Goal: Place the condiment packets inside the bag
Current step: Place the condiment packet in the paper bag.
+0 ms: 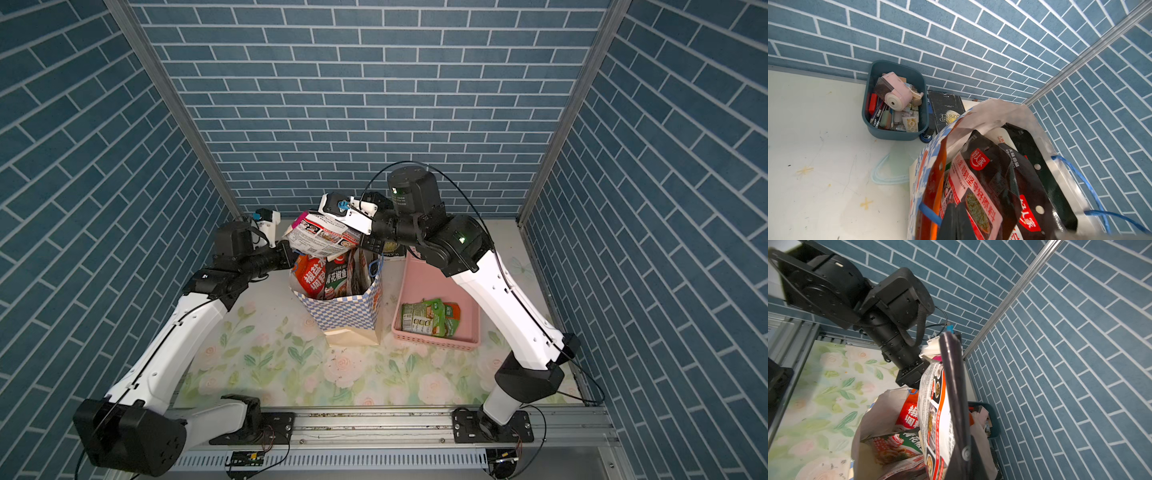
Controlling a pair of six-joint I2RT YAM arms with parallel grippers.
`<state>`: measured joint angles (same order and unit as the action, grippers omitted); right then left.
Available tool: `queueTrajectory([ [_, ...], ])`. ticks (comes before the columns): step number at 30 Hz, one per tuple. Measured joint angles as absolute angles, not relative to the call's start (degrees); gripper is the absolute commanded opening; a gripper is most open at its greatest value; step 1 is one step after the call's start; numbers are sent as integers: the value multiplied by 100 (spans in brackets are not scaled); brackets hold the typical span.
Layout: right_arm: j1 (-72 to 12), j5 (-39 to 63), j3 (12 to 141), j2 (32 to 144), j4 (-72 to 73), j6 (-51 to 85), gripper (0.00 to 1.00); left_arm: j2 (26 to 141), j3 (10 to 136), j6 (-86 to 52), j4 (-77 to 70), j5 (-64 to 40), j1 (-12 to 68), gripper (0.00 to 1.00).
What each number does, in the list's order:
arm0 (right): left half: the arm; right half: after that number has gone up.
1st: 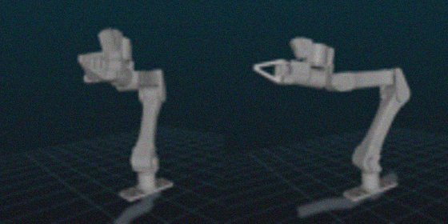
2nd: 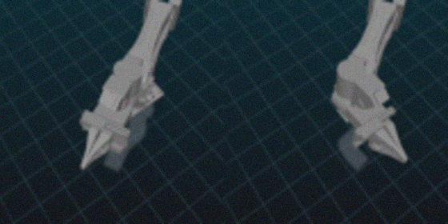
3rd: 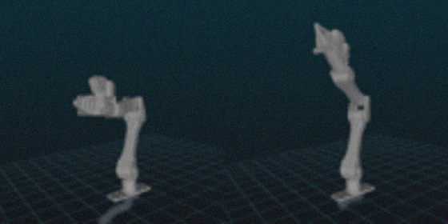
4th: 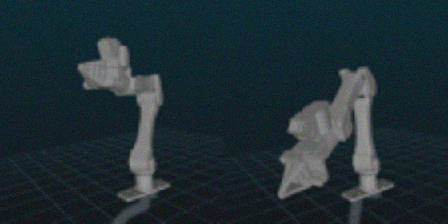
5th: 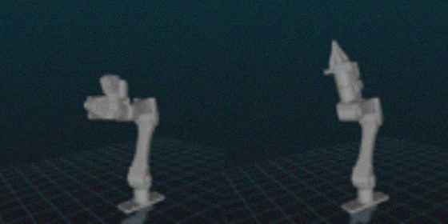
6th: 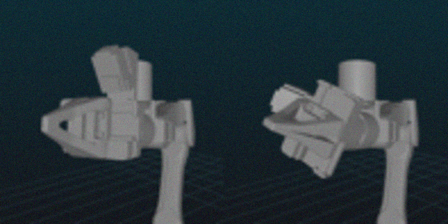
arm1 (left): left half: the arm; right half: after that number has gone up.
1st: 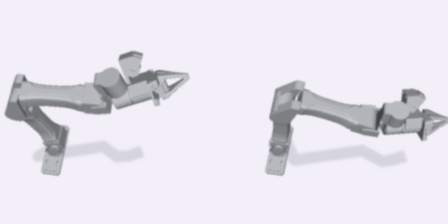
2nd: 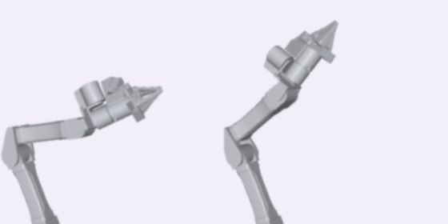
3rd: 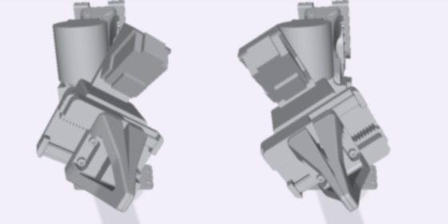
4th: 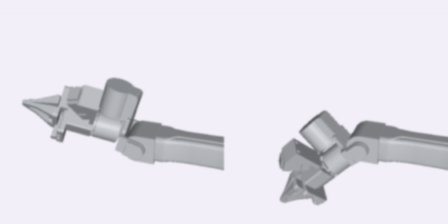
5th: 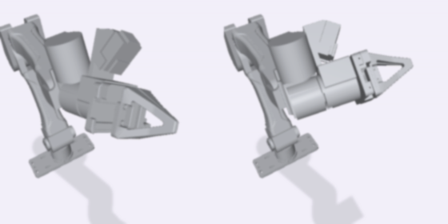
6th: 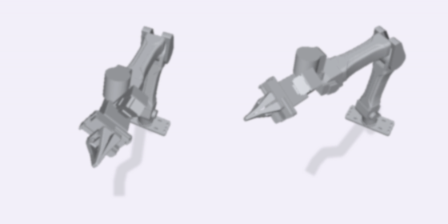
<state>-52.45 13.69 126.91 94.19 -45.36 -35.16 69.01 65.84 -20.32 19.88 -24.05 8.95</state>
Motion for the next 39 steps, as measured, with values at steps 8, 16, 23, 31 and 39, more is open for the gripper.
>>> queueTrajectory([
  [8,-5369,1232,12285,9192,-4934,-3223,0,6895,6569,-2014,2012,-2410,902,8],
  [16,-5378,1033,11861,9041,-5898,-3148,0,6884,6569,-2010,1981,-2445,908,8],
  [23,-5395,1219,11858,8632,-6217,-3461,0,6884,6569,-2010,1975,-2451,908,8],
  [31,-5395,1400,12171,9249,-6302,-3997,0,6884,6569,-2008,1977,-2471,908,8],
  [39,-5402,1319,12495,9682,-6521,-4313,0,6886,6569,-2010,1977,-2515,908,8],
])
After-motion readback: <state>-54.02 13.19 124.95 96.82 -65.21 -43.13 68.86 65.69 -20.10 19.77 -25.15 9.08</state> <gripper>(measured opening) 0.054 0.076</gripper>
